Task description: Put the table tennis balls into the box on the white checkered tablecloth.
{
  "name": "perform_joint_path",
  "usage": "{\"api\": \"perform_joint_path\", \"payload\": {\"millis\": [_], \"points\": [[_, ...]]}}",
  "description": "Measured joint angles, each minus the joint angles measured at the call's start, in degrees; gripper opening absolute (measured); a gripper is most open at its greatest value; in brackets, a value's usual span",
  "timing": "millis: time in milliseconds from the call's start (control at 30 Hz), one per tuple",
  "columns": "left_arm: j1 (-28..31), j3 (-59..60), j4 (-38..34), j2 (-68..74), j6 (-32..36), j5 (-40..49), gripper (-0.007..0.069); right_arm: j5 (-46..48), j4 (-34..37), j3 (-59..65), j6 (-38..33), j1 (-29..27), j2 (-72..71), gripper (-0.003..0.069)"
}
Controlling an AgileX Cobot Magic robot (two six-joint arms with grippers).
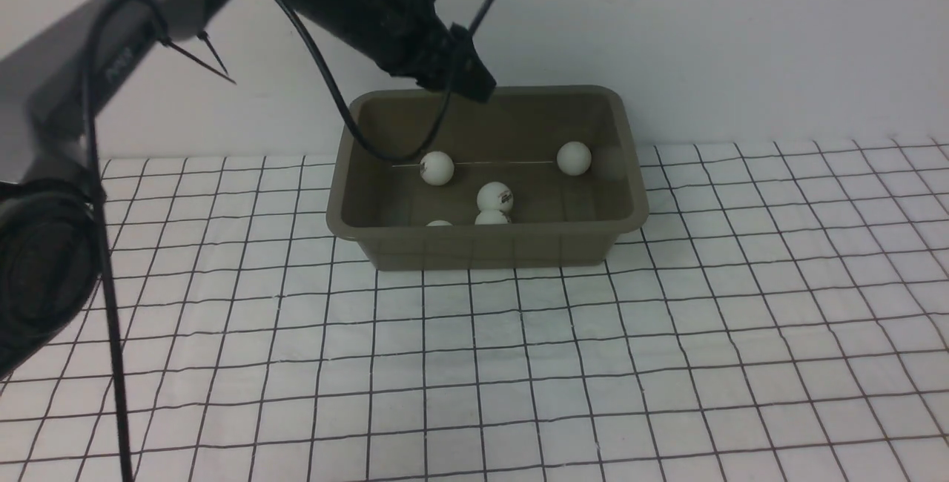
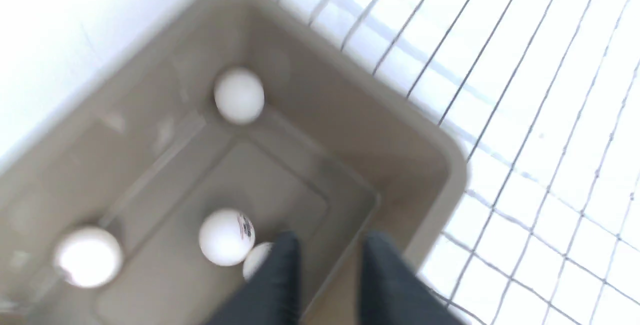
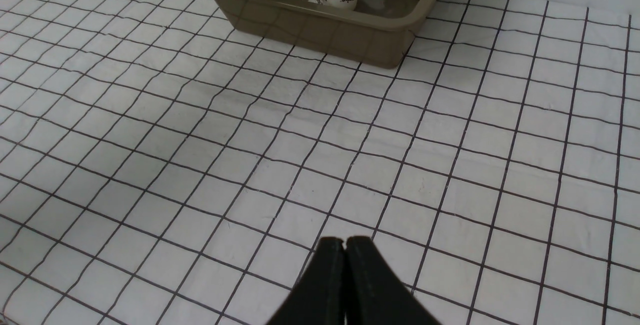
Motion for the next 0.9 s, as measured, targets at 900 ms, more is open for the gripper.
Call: {"api": "perform_joint_path", "payload": {"millis": [900], "points": [[0.3,51.53,10.31,-49.65,5.79,-5.7,-0.0004,6.64,-12.82,0.0,0.0,0.0,-0.06,-0.0017]]}}
